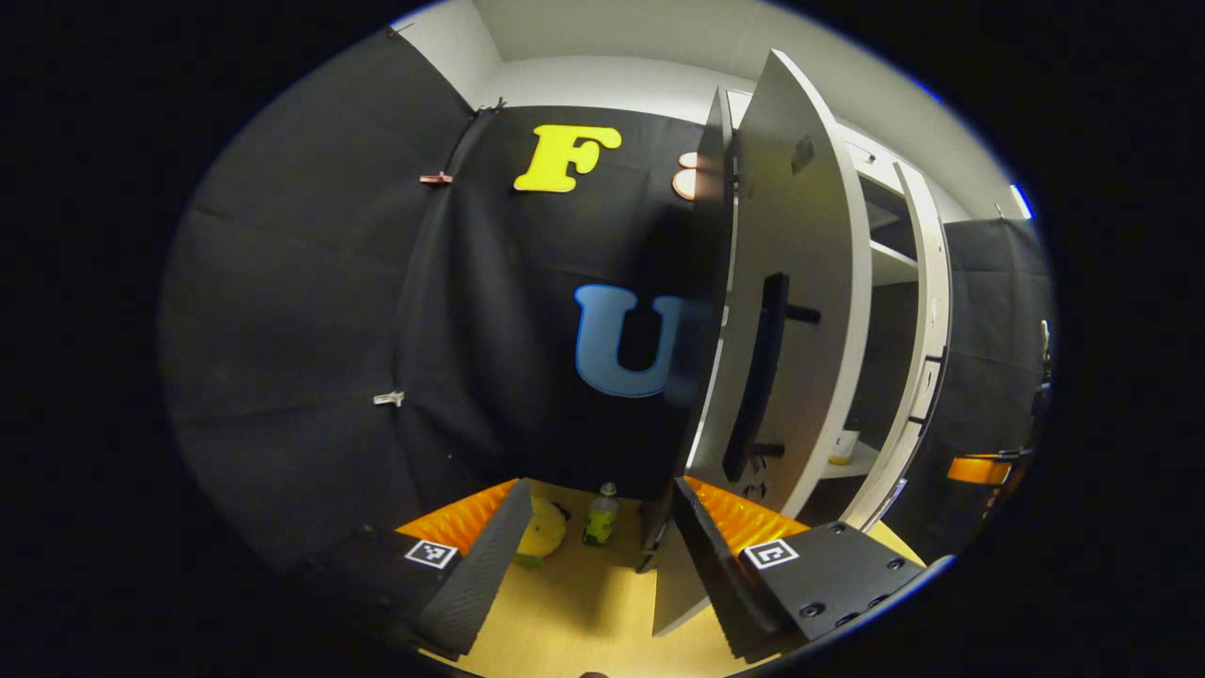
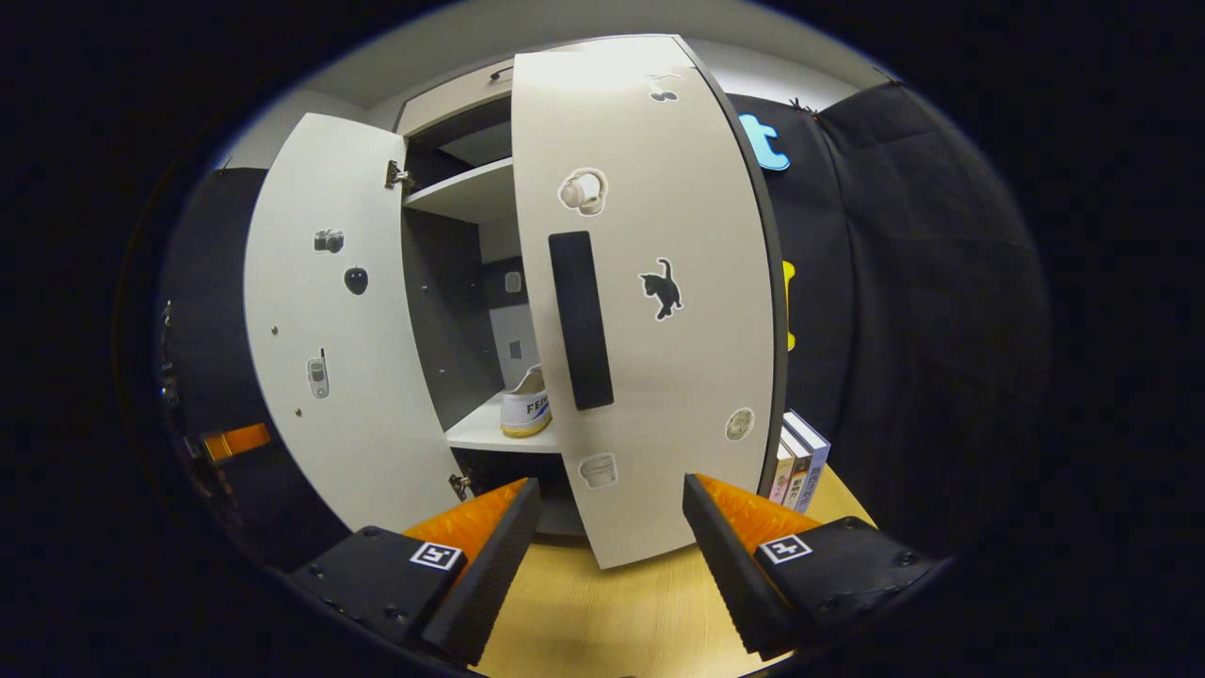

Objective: Grab one shoe with the right hand and put it into the shoe cabinet, grab the other shoe with the left hand and put it into the shoe cabinet; then close the right door with the right hand and the left door with the left hand.

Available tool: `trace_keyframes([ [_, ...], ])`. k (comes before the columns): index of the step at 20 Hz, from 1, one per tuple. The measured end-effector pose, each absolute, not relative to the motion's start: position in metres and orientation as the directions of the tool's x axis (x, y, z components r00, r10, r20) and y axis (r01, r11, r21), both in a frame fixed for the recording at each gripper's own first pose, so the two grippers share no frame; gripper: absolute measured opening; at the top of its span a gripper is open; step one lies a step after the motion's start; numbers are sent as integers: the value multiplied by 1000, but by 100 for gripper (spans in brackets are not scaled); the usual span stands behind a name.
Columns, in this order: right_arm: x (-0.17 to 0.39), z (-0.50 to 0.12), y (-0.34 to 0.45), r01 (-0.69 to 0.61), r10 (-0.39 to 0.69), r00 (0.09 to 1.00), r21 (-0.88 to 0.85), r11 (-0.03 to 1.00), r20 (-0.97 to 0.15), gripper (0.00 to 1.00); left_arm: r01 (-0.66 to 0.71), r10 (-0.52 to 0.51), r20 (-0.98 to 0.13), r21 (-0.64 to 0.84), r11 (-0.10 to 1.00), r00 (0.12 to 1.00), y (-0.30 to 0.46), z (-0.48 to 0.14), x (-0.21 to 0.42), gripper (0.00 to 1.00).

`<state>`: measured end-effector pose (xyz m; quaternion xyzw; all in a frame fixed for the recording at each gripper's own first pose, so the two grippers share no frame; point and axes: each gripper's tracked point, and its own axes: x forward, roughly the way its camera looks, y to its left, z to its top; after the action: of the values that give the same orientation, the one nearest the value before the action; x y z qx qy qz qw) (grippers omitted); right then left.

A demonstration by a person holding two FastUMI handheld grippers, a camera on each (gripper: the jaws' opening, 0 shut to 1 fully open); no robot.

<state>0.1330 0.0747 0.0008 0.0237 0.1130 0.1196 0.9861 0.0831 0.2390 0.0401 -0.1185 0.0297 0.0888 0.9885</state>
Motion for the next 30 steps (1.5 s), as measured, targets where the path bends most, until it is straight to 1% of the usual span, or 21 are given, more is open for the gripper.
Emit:
trace_keyframes([
  [6, 106, -12, 79, -195, 203, 948, 60, 979, -243, 98, -71, 69, -16, -183, 980, 997, 249, 78, 135, 94],
  [9, 98, -17, 67, -153, 163, 952, 62, 986, -260, 98, -38, 40, 13, -141, 989, 999, 247, 93, 148, 94],
  [11, 94, -20, 59, -121, 140, 955, 86, 989, -262, 98, -20, 20, 5, -129, 992, 1000, 241, 92, 154, 94],
  [12, 92, -23, 54, -105, 127, 956, 96, 990, -265, 98, -31, 31, -2, -122, 992, 1000, 242, 91, 156, 94],
  [13, 90, -26, 50, -95, 120, 955, 106, 990, -269, 98, -40, 39, -14, -108, 993, 999, 241, 90, 154, 91],
  [14, 89, -29, 46, -87, 115, 954, 112, 990, -276, 98, -50, 49, -19, -92, 994, 999, 239, 89, 154, 95],
  [16, 87, -35, 35, -71, 103, 952, 117, 991, -288, 98, -67, 66, -25, -64, 996, 998, 235, 90, 153, 93],
  [17, 86, -37, 31, -64, 98, 952, 124, 990, -291, 98, -69, 66, -36, -65, 996, 997, 231, 90, 153, 88],
  [18, 86, -38, 27, -58, 96, 951, 134, 989, -293, 98, -63, 60, -48, -78, 995, 997, 224, 87, 152, 91],
  [19, 86, -39, 24, -54, 95, 951, 145, 988, -296, 98, -59, 54, -54, -90, 994, 997, 217, 86, 152, 91],
  [20, 86, -40, 21, -53, 98, 950, 155, 986, -298, 98, -55, 50, -56, -91, 994, 997, 210, 88, 152, 88],
  [21, 88, -40, 19, -55, 103, 949, 163, 985, -299, 98, -54, 50, -57, -83, 995, 997, 203, 91, 152, 91],
  [25, 98, -34, 4, -69, 109, 954, 152, 986, -279, 98, -72, 66, -63, -100, 992, 996, 166, 91, 155, 91],
  [28, 101, -33, -7, -67, 114, 954, 172, 983, -278, 98, -90, 86, -52, -80, 993, 995, 138, 96, 162, 91],
  [29, 102, -33, -12, -65, 113, 954, 179, 982, -277, 98, -86, 82, -47, -87, 993, 996, 128, 96, 167, 91],
  [30, 103, -33, -16, -62, 112, 954, 182, 981, -277, 99, -73, 68, -46, -103, 992, 997, 116, 94, 172, 87],
])
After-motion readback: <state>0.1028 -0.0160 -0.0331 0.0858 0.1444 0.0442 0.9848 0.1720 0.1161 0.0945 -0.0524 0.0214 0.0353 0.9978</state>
